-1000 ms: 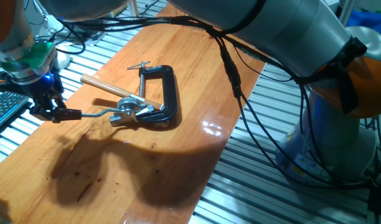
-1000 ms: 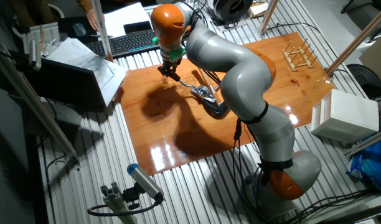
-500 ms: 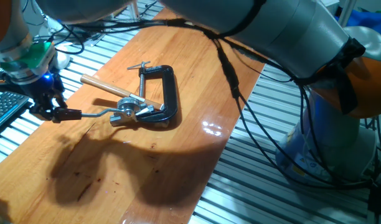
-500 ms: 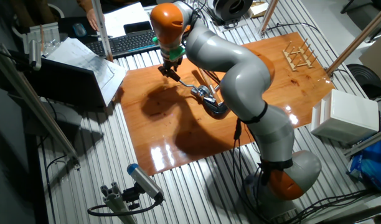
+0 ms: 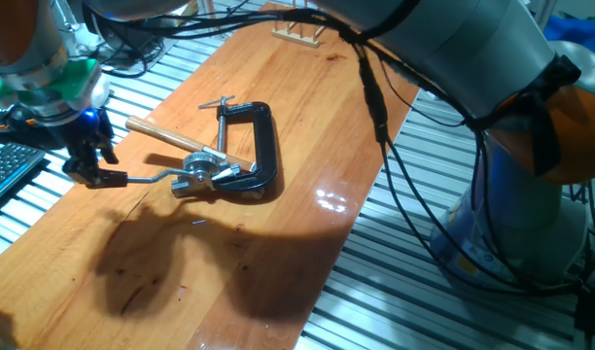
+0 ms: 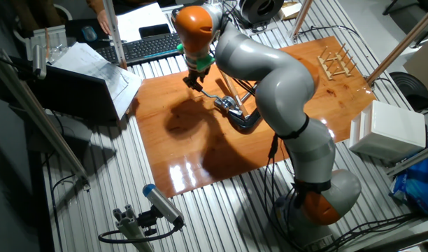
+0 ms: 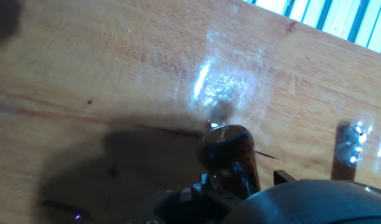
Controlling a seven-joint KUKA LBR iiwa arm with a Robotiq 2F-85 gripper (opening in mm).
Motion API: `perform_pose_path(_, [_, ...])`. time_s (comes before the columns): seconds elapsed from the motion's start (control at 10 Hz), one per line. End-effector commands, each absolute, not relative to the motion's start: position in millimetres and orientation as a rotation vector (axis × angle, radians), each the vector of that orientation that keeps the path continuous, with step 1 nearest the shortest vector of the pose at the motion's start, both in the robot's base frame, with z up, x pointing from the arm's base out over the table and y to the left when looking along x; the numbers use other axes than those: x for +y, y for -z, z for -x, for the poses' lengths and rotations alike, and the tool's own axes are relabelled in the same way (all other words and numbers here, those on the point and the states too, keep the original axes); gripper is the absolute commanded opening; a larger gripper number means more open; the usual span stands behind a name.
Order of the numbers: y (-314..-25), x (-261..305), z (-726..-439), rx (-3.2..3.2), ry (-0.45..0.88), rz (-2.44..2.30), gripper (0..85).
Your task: Pull up the lever
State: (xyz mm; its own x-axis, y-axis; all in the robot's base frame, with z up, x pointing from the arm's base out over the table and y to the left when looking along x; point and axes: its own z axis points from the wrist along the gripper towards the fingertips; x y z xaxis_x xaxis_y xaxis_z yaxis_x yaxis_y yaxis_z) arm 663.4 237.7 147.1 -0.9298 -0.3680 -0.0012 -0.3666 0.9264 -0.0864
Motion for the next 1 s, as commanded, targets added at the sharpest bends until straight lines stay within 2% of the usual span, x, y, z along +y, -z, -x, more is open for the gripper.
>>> perform_pose_path(0.0, [-141, 237, -662, 3.052, 0.145, 0.591, 34.0])
perform_pose_path(0.5, [-138, 235, -663, 3.047, 0.093, 0.585, 34.0])
perform_pose_path(0.6, [-137, 237, -664, 3.036, 0.082, 0.578, 51.0])
perform_pose_path(0.9, [-130, 238, -674, 2.998, 0.044, 0.632, 51.0])
